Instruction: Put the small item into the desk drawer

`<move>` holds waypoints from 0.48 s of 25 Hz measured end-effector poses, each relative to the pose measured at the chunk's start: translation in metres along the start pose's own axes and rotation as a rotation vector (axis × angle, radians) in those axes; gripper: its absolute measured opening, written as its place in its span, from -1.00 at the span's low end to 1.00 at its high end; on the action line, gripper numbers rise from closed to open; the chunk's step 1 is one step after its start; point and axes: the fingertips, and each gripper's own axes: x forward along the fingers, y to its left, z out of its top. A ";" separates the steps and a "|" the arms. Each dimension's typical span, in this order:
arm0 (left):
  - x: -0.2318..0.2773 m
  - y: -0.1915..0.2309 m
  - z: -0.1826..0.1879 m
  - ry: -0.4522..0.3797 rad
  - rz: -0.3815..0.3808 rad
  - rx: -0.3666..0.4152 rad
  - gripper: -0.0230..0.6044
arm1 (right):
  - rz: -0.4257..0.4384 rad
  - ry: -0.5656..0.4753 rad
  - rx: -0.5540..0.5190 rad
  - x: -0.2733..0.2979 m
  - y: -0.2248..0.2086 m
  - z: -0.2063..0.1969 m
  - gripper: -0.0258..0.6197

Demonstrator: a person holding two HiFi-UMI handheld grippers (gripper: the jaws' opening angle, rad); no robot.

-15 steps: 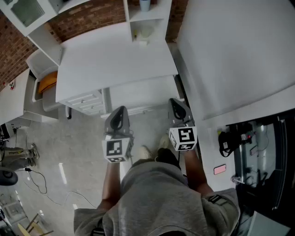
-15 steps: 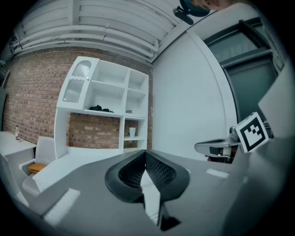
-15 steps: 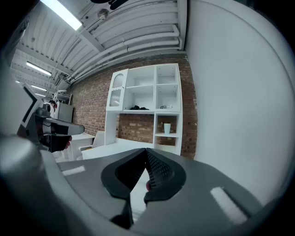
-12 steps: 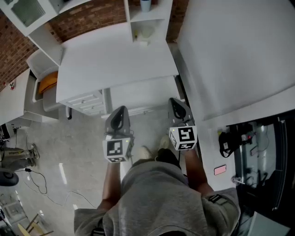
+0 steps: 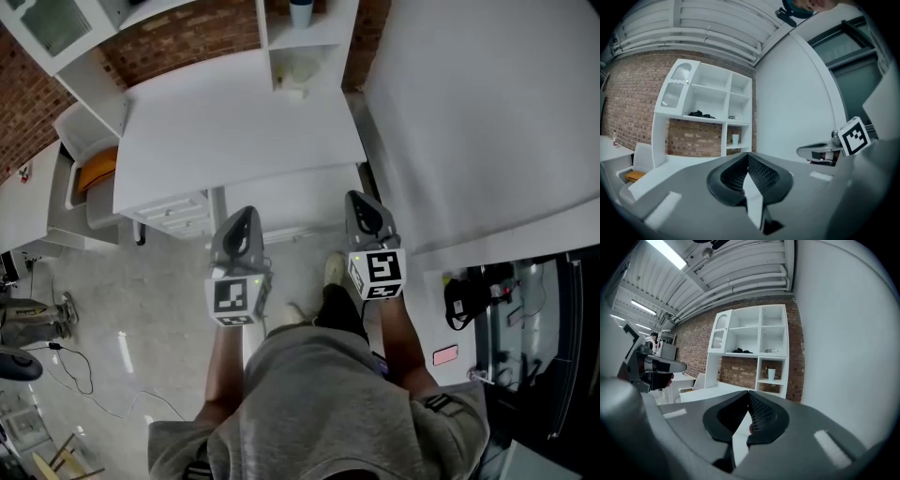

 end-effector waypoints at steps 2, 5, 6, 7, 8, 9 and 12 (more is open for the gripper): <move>0.020 0.002 0.003 -0.005 0.007 0.002 -0.89 | 0.014 0.000 -0.009 0.019 -0.011 0.003 -0.91; 0.054 0.007 0.004 -0.004 0.027 0.002 -0.89 | 0.038 0.003 -0.026 0.053 -0.031 0.004 -0.91; 0.066 0.009 0.004 -0.003 0.035 0.001 -0.89 | 0.047 0.006 -0.035 0.067 -0.038 0.004 -0.91; 0.080 0.012 0.002 0.001 0.043 -0.001 -0.89 | 0.056 0.011 -0.043 0.081 -0.046 0.003 -0.91; 0.095 0.015 0.000 0.006 0.050 -0.005 -0.89 | 0.068 0.019 -0.047 0.097 -0.054 0.001 -0.91; 0.111 0.018 -0.004 0.014 0.059 -0.011 -0.89 | 0.082 0.027 -0.046 0.113 -0.062 -0.001 -0.91; 0.155 0.026 -0.015 0.042 0.092 -0.031 -0.89 | 0.133 0.050 -0.034 0.159 -0.082 -0.009 -0.91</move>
